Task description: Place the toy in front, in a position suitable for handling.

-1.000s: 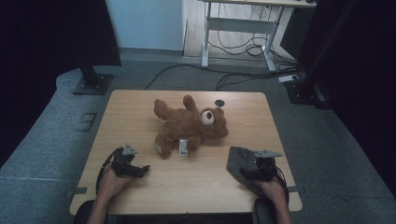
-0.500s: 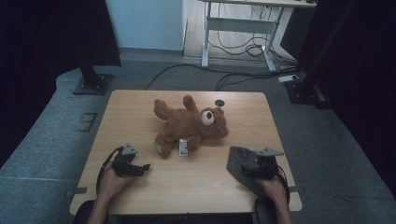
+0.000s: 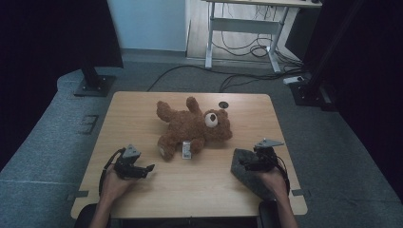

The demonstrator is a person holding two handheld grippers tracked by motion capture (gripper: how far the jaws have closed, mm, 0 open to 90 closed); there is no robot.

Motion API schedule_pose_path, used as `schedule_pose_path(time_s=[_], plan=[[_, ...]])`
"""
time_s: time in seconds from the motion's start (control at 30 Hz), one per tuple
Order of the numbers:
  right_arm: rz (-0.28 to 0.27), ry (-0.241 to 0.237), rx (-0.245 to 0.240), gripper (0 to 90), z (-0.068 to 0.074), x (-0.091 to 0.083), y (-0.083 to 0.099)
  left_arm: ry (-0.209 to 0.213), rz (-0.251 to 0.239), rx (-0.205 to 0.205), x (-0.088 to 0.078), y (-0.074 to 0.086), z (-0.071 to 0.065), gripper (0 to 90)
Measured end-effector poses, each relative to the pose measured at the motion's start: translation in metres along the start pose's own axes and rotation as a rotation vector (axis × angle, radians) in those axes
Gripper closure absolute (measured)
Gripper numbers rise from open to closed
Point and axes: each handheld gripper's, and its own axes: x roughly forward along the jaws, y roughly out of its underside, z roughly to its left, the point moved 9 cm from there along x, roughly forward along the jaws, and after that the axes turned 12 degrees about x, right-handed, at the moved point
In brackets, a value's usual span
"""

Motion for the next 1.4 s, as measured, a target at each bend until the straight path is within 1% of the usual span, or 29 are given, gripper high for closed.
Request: schedule_pose_path(time_s=[0.07, 0.23, 0.27, 0.3, 0.4, 0.5, 0.6, 0.7, 0.73, 0.77, 0.87, 0.97, 1.03, 1.17, 1.23, 1.27, 1.3, 1.33, 1.4], plan=[[0.000, -0.002, -0.007, 14.0, 0.002, 0.005, -0.006, -0.002, -0.003, 0.007, 0.000, -0.001, -0.001, 17.7], [-0.001, -0.013, -0.023, 15.7, 0.009, 0.017, -0.022, 0.001, -0.003, 0.010, 0.000, -0.002, -0.002, 18.5], [-0.001, -0.013, -0.023, 15.7, 0.009, 0.017, -0.022, 0.001, -0.003, 0.010, 0.000, -0.002, -0.002, 18.9], [0.002, -0.015, -0.028, 16.7, 0.011, 0.022, -0.027, 0.000, -0.003, 0.011, 0.000, -0.002, -0.003, 19.2], [0.002, -0.019, -0.037, 17.7, 0.016, 0.028, -0.036, 0.002, -0.005, 0.016, 0.000, -0.003, -0.003, 20.1], [0.008, -0.021, -0.045, 18.2, 0.018, 0.033, -0.041, 0.003, -0.008, 0.017, 0.000, -0.004, -0.004, 20.3], [0.018, -0.018, -0.057, 19.3, 0.021, 0.042, -0.048, 0.004, -0.005, 0.018, 0.001, -0.004, -0.004, 20.4], [0.024, -0.017, -0.060, 20.0, 0.022, 0.046, -0.051, 0.004, -0.005, 0.018, 0.001, -0.004, -0.004, 20.4], [0.025, -0.005, -0.066, 20.6, 0.021, 0.051, -0.053, 0.004, -0.009, 0.015, 0.001, -0.006, -0.004, 20.3], [0.026, -0.005, -0.063, 20.7, 0.021, 0.052, -0.054, 0.004, -0.009, 0.015, 0.001, -0.006, -0.004, 20.1], [0.027, 0.003, -0.069, 21.0, 0.020, 0.056, -0.056, 0.006, -0.021, 0.016, 0.002, -0.011, -0.003, 19.8], [0.030, 0.000, -0.070, 21.1, 0.020, 0.060, -0.057, 0.006, -0.027, 0.020, 0.004, -0.015, -0.003, 19.0], [0.030, 0.004, -0.077, 21.8, 0.020, 0.064, -0.060, 0.008, -0.033, 0.026, 0.008, -0.024, -0.001, 18.7], [0.027, 0.010, -0.085, 25.5, 0.020, 0.070, -0.065, 0.010, -0.022, 0.040, 0.019, -0.037, 0.001, 17.7], [0.032, 0.012, -0.089, 26.9, 0.020, 0.071, -0.066, 0.013, -0.018, 0.039, 0.022, -0.040, 0.002, 17.7], [0.034, 0.019, -0.094, 29.3, 0.019, 0.075, -0.068, 0.022, -0.021, 0.030, 0.029, -0.046, 0.004, 17.3], [0.034, 0.019, -0.094, 29.3, 0.019, 0.075, -0.068, 0.022, -0.021, 0.030, 0.029, -0.046, 0.004, 17.3], [0.038, 0.019, -0.098, 31.7, 0.018, 0.078, -0.069, 0.030, -0.024, 0.012, 0.035, -0.051, 0.006, 17.1], [0.048, 0.012, -0.101, 36.4, 0.019, 0.080, -0.069, 0.033, -0.025, -0.011, 0.040, -0.054, 0.010, 15.6]])
